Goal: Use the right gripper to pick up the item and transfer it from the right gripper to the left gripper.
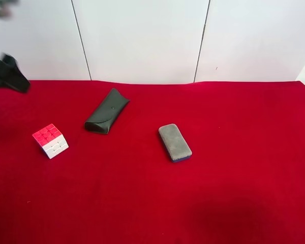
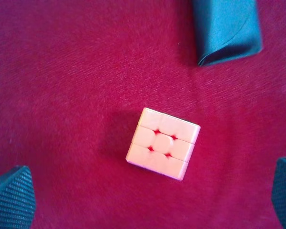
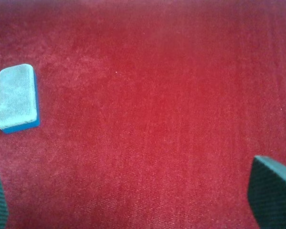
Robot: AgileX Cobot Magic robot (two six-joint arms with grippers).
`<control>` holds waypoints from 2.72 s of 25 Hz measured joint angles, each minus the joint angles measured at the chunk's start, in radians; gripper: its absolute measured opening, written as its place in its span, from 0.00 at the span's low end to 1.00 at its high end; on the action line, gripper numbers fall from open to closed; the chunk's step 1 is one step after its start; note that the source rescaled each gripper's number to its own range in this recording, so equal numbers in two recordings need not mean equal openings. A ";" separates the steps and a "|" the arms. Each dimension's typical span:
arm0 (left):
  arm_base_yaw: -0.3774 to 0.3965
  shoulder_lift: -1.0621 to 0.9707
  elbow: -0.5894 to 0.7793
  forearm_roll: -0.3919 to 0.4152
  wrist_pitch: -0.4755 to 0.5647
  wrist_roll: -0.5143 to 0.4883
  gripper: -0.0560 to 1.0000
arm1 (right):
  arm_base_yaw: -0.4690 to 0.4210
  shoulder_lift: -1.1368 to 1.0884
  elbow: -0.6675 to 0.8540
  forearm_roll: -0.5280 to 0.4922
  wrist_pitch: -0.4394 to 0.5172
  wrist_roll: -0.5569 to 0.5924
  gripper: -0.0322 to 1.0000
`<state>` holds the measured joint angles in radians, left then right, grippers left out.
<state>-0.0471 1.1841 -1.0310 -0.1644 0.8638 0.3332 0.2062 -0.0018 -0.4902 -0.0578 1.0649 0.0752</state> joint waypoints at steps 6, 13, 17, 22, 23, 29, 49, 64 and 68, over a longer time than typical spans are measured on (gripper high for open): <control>0.000 -0.277 0.000 0.015 0.105 -0.137 1.00 | 0.000 0.000 0.000 0.000 0.000 0.000 1.00; 0.000 -0.639 0.065 0.114 0.288 -0.202 1.00 | 0.000 0.000 0.000 0.000 0.000 0.000 1.00; 0.000 -0.809 0.185 0.116 0.321 -0.213 1.00 | 0.000 0.000 0.000 0.000 0.000 0.000 1.00; 0.000 -1.018 0.336 0.116 0.313 -0.231 1.00 | 0.000 0.000 0.000 0.000 0.000 0.000 1.00; 0.000 -1.059 0.359 0.116 0.311 -0.231 1.00 | 0.000 0.000 0.000 0.000 0.000 0.000 1.00; 0.000 -1.188 0.428 0.116 0.303 -0.231 1.00 | 0.000 0.000 0.000 0.000 0.000 0.000 1.00; 0.000 -1.180 0.521 0.120 0.199 -0.250 1.00 | 0.000 0.000 0.000 0.001 0.000 0.000 1.00; 0.000 -1.180 0.521 0.120 0.199 -0.251 1.00 | 0.000 0.000 0.000 0.001 0.000 0.000 1.00; 0.000 -1.180 0.521 0.120 0.199 -0.251 1.00 | 0.000 0.000 0.000 0.001 0.000 0.000 1.00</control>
<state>-0.0471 0.0042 -0.5102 -0.0440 1.0632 0.0821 0.2062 -0.0018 -0.4902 -0.0570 1.0649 0.0752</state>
